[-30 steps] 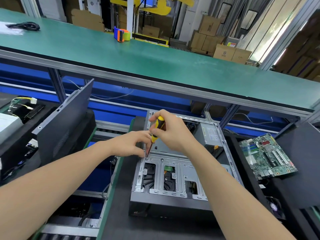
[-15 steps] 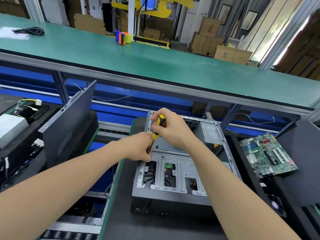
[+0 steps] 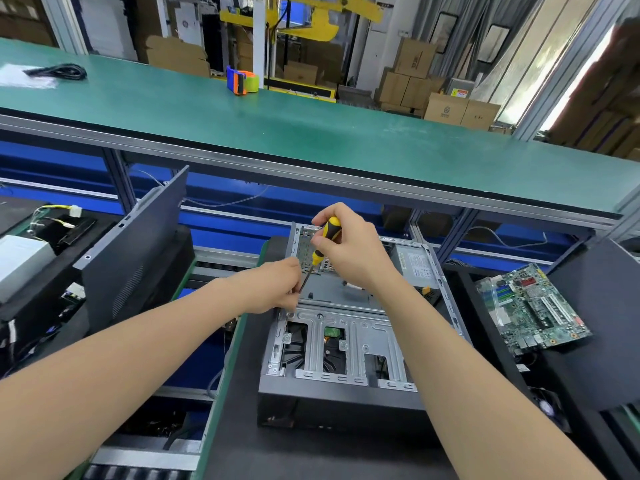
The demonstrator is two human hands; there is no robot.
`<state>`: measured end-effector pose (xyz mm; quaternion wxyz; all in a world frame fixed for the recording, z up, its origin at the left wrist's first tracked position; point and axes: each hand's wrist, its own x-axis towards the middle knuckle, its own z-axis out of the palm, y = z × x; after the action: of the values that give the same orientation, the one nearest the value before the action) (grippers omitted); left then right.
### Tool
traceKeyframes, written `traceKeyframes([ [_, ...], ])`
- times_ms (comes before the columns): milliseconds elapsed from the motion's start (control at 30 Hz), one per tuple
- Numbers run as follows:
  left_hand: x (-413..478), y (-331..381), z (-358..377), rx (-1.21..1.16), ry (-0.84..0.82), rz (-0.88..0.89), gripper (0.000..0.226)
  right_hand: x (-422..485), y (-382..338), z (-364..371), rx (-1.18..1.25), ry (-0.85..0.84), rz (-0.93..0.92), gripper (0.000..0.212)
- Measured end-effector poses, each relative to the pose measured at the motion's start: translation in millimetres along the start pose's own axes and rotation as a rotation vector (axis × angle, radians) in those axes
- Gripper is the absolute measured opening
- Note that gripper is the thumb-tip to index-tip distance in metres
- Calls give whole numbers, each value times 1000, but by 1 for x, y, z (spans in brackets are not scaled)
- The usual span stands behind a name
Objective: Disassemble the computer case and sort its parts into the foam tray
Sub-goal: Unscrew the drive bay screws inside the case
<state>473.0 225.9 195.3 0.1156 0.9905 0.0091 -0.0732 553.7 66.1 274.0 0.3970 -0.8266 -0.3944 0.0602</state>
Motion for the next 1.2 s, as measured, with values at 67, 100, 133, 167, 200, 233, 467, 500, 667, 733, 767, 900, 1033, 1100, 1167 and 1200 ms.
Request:
traceKeyframes([
  [67,-1,0,-1,25,41,-13,13,1,1,-3,-3,51,12,15],
  [100,0,0,-1,28,61,-21,13,1,3,-4,-5,85,25,13],
  [133,0,1,-1,12,79,-33,13,2,4,-6,-5,126,45,11],
  [167,1,2,-1,-13,94,-46,12,1,7,-8,-4,170,71,10],
  [200,2,3,-1,-37,104,-60,12,1,10,-10,-10,217,101,8],
  [233,3,4,-2,-66,110,-71,14,0,13,-12,-22,265,137,8],
  [467,15,29,-7,-345,158,-45,18,-29,50,-26,372,442,433,22],
  [500,19,35,-7,-367,156,-17,23,-34,57,-28,459,453,473,26],
  [667,40,70,-1,-425,163,60,30,-58,87,-35,686,496,627,19],
  [733,46,90,-2,-465,170,87,35,-68,96,-40,680,500,645,19],
  [767,49,101,-2,-480,166,103,36,-71,100,-44,684,492,652,21],
  [900,64,146,-1,-547,149,181,29,-83,119,-63,645,387,708,24],
  [1033,87,193,5,-622,165,164,32,-99,141,-96,583,361,712,15],
  [1100,102,216,9,-653,179,122,33,-108,153,-114,593,342,690,22],
  [1167,115,242,12,-665,194,90,30,-118,167,-132,609,337,667,23],
  [1200,121,256,14,-679,196,94,27,-122,174,-141,623,344,661,24],
])
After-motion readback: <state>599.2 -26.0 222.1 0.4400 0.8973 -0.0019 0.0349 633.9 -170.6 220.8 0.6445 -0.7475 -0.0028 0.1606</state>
